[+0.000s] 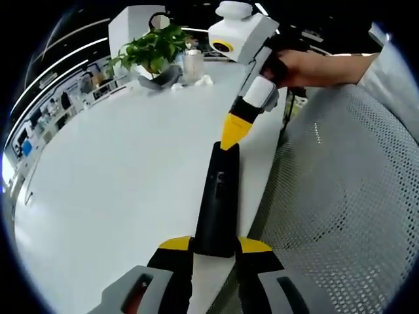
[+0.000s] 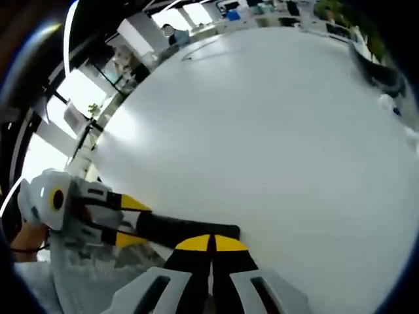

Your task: Press the specified remote control buttons in sequence, fully releasing each button before pressing the next.

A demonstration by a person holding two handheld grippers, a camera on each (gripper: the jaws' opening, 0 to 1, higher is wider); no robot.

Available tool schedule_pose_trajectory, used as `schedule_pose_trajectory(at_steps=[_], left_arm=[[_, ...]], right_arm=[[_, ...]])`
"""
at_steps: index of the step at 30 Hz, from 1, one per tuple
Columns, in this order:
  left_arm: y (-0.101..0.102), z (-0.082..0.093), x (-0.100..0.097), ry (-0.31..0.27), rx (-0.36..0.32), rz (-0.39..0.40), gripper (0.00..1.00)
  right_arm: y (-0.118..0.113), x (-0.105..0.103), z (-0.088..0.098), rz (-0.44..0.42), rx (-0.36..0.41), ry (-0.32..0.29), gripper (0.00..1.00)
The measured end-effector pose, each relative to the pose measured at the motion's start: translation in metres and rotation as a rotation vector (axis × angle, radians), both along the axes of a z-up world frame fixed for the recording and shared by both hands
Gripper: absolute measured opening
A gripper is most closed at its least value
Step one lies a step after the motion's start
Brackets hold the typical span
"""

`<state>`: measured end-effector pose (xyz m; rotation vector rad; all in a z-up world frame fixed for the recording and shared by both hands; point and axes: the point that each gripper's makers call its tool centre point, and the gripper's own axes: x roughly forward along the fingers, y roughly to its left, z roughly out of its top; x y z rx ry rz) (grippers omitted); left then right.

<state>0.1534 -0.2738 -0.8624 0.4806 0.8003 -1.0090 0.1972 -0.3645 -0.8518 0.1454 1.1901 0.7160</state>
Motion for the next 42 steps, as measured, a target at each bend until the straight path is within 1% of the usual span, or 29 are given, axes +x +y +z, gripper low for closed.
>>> schedule_pose_trajectory(at_steps=[5,11,16,18,22,26,28,29,30,31,36,39,42], left_arm=[[0.0,0.0,0.0,-0.001,0.004,-0.006,0.24],[-0.003,0.0,-0.003,0.002,0.002,-0.02,0.24],[-0.005,0.0,-0.006,-0.001,0.006,-0.04,0.23],[-0.005,-0.001,-0.006,-0.001,0.005,-0.041,0.23],[-0.006,0.0,-0.007,-0.002,0.005,-0.048,0.23],[-0.007,0.0,-0.007,0.001,0.003,-0.046,0.24],[-0.006,0.0,-0.007,0.002,0.002,-0.045,0.24],[-0.006,0.0,-0.007,0.004,0.002,-0.044,0.24],[-0.006,0.0,-0.006,0.006,0.001,-0.04,0.24],[-0.006,0.0,-0.006,0.006,0.002,-0.041,0.24],[-0.006,0.0,-0.006,0.007,0.002,-0.036,0.24],[-0.007,0.0,-0.006,0.005,0.001,-0.03,0.24],[-0.007,-0.001,-0.005,0.004,0.001,-0.03,0.24]], right_arm=[[0.001,0.0,0.001,-0.01,0.005,0.025,0.0],[-0.001,0.0,0.002,-0.03,0.002,0.036,0.0],[0.004,-0.001,0.006,-0.017,0.029,0.025,0.0],[0.004,-0.003,0.005,-0.01,0.025,0.038,0.0],[0.006,-0.004,0.006,-0.005,0.037,0.042,0.0],[0.007,-0.008,0.002,0.008,0.028,0.071,0.0],[0.008,-0.01,0.001,0.019,0.02,0.069,0.0],[0.008,-0.01,0.0,0.028,0.015,0.055,0.0],[0.007,-0.01,0.001,0.03,0.011,0.058,0.0],[0.007,-0.01,0.0,0.029,0.016,0.051,0.0],[0.006,-0.009,0.0,0.008,0.034,0.062,0.0],[0.006,-0.009,0.0,0.022,0.033,0.046,0.0],[0.006,-0.008,-0.001,0.019,0.036,0.048,0.0]])
